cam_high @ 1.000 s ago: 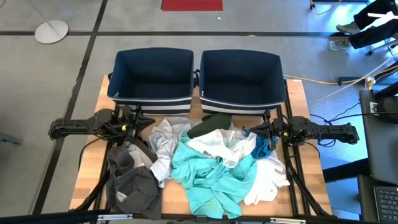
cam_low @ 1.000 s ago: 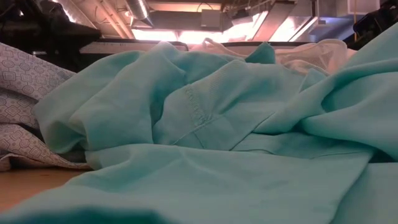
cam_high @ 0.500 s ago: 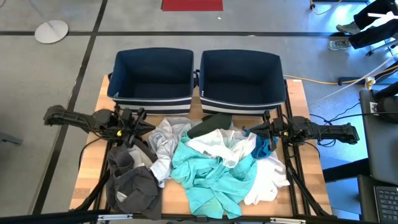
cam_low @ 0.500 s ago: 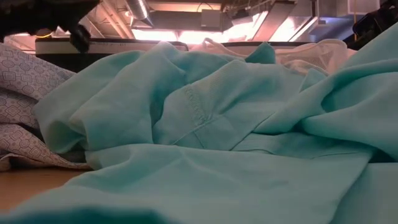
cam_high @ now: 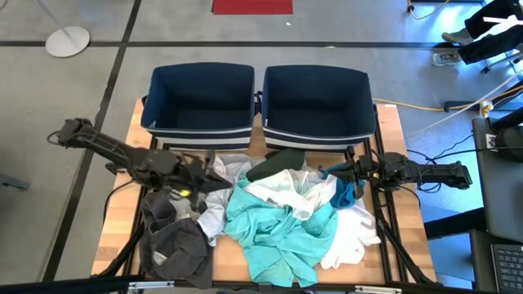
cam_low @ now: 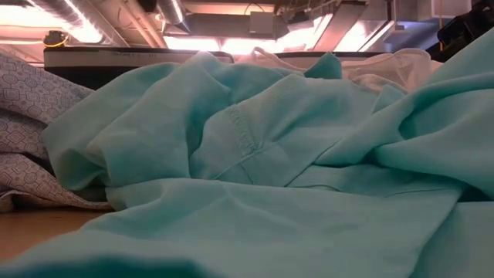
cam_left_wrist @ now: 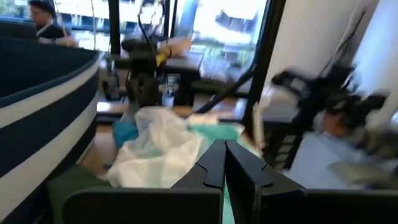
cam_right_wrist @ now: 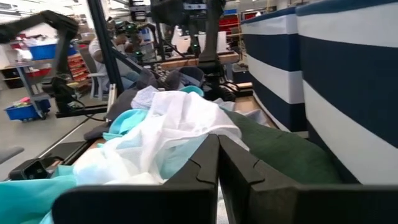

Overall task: Sort clothes
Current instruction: Put the light blue shorts into the left laundry bin

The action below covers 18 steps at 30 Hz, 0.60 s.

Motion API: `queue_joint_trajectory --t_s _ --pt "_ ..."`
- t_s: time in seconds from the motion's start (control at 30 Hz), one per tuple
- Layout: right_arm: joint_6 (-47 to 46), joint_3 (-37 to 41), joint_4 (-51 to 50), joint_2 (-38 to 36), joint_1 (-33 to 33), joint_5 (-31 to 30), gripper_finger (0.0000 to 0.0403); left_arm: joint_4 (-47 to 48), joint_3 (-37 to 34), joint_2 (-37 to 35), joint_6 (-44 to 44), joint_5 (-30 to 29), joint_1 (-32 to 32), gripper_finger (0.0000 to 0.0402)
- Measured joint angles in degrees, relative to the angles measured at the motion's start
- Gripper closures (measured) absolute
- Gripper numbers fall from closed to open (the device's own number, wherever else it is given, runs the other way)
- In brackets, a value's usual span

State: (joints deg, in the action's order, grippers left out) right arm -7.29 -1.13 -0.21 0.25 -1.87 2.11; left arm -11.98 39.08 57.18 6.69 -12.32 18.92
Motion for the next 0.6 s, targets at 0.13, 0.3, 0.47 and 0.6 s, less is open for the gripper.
queue_joint_trajectory --t_s 0.13,0.3,0.47,0.6 --pt "0.1 0.0 0.4 0.0 0.0 0.1 0.0391 8.9 9.3 8.2 -0.9 -4.2 -0.1 0.0401" --pt "1.5 0.1 0.6 0.0 0.0 -1.1 0.0391 15.4 17.8 16.8 -1.3 -5.4 -1.1 0.0401" --pt "1.6 0.2 2.3 0.0 0.0 -1.5 0.0391 14.3 20.3 22.2 -8.4 -5.5 -1.3 0.0401" --pt "1.6 0.2 5.7 0.0 0.0 -3.0 0.0391 8.5 20.3 24.8 -16.8 -5.5 -1.7 0.0402"
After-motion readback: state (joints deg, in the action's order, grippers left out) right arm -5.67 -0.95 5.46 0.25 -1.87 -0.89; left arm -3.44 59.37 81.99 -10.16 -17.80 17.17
